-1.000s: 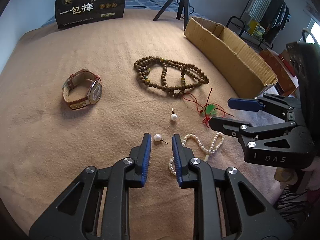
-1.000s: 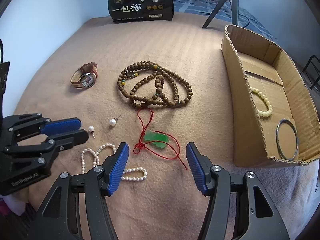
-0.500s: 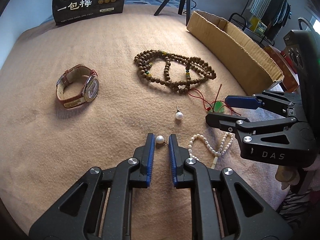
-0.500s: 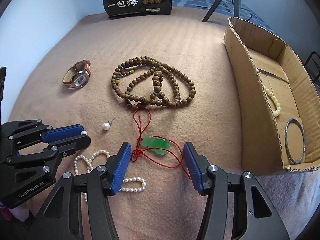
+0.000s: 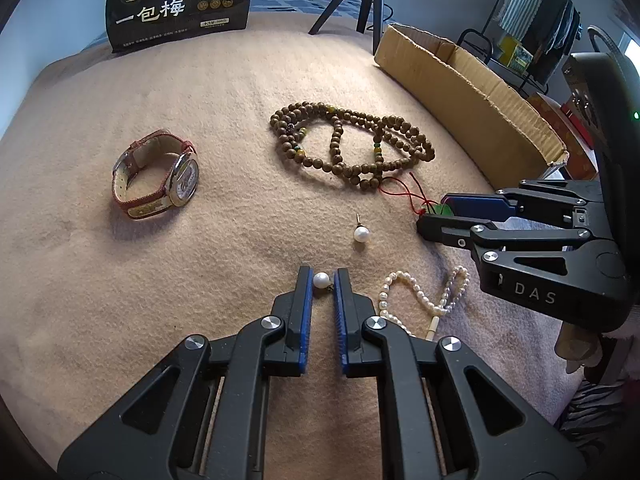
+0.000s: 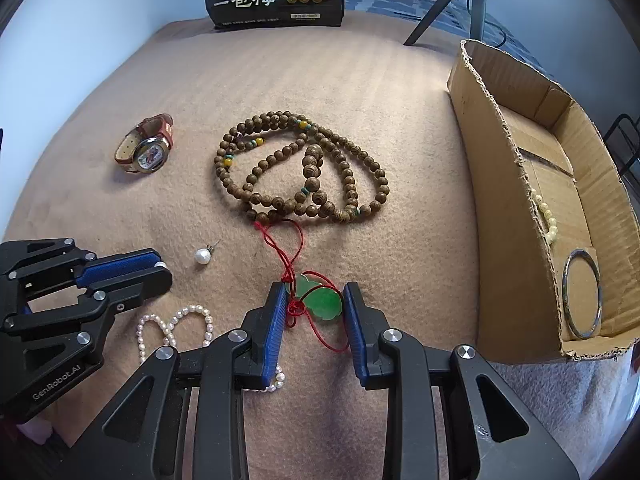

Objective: Organize jewelry
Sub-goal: 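Grasp a pearl earring with the left gripper while the right gripper grasps the jade pendant, then carry the pearl earring and the jade pendant on red string over the box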

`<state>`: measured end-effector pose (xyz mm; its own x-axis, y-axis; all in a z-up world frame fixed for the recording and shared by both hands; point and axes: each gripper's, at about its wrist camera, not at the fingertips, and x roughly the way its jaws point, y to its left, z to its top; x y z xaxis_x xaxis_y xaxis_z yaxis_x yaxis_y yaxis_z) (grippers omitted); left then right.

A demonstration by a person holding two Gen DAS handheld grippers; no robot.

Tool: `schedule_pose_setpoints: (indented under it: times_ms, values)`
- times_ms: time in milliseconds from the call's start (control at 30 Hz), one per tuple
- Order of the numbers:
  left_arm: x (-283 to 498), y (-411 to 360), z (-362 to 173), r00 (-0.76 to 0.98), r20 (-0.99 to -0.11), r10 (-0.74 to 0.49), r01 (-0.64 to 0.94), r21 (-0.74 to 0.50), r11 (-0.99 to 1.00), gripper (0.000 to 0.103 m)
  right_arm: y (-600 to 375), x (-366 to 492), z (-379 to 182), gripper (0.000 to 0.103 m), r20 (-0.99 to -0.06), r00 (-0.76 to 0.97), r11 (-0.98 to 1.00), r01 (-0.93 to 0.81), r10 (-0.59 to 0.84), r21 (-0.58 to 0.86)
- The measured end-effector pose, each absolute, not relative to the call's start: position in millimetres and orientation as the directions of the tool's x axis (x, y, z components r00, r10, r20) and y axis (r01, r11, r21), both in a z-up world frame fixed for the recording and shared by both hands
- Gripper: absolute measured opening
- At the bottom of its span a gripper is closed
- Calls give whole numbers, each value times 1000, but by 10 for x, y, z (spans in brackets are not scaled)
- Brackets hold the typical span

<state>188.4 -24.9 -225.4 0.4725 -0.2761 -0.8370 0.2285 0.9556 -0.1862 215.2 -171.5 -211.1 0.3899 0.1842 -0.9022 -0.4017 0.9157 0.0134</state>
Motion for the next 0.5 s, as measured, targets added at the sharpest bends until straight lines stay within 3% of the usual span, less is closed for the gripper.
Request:
schedule_pose_setpoints:
  times_ms: [500]
  values:
    - [1761,-141,-2061,506,-819,-272,202,-194,960,9,-1820,1935,-1791,27,-866,437,903,-428,244,38]
